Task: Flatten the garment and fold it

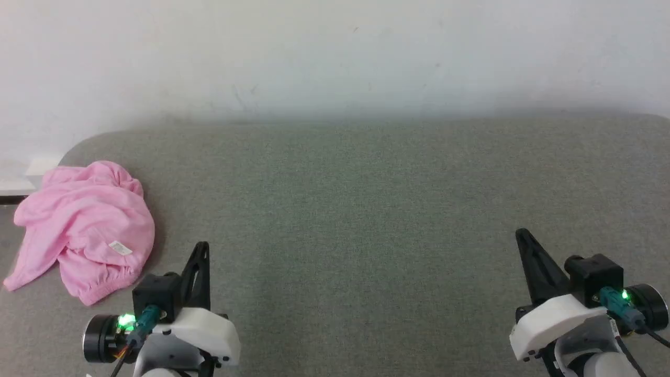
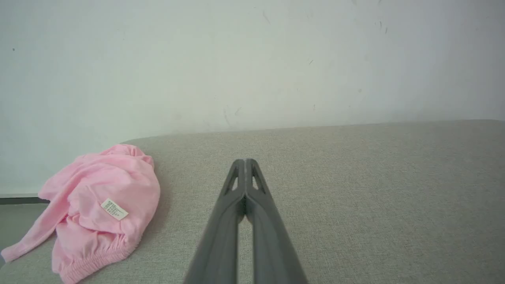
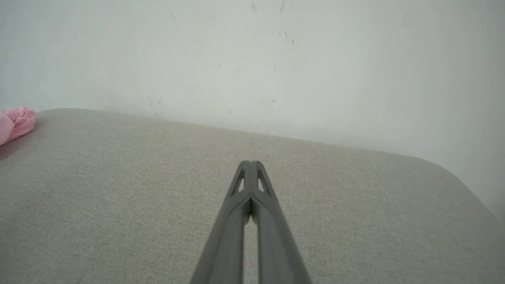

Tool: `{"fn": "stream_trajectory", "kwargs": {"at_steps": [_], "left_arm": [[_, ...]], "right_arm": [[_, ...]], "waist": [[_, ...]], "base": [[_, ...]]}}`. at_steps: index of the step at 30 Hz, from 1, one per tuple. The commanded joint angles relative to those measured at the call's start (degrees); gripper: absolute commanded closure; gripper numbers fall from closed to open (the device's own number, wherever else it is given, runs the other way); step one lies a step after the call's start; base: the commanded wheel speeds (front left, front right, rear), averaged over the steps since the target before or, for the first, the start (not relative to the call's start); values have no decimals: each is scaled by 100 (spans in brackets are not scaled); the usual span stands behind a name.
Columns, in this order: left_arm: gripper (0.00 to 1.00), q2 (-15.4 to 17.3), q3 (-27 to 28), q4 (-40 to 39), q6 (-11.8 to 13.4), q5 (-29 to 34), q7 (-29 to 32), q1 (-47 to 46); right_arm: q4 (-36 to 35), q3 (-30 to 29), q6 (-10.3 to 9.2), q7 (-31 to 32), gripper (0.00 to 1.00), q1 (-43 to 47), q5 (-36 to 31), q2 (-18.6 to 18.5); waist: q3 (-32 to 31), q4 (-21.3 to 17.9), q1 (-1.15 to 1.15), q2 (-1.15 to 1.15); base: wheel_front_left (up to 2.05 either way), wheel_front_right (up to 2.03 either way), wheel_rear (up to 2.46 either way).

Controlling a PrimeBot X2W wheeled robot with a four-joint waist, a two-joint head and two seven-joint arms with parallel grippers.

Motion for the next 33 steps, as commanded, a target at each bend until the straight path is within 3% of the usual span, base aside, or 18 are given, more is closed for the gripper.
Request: {"fn": "stream_trajectory", "kwargs": {"at_steps": [1,27,28,33], "left_arm": [[100,-28,-2,10,-9,38,2,-68],[100,-28,-2,10,-9,38,2,-68],[0,1,-1,0,0,-1,-1,2],[0,3,-10,3,24,2,-25,-1]], "right_arm": [[-38,-1,-12,3,100,-40,-46,22],[-38,-1,-12,3,100,-40,-46,22],[2,-1,0,-1,0,0,2,0],[7,-16,0,-25,0,1,17,-4]], "waist": [[0,0,0,0],[0,0,0,0],[0,0,0,0],[3,0,0,0]], "base": [[0,0,0],[0,0,0],[0,0,0],[0,0,0]]}}
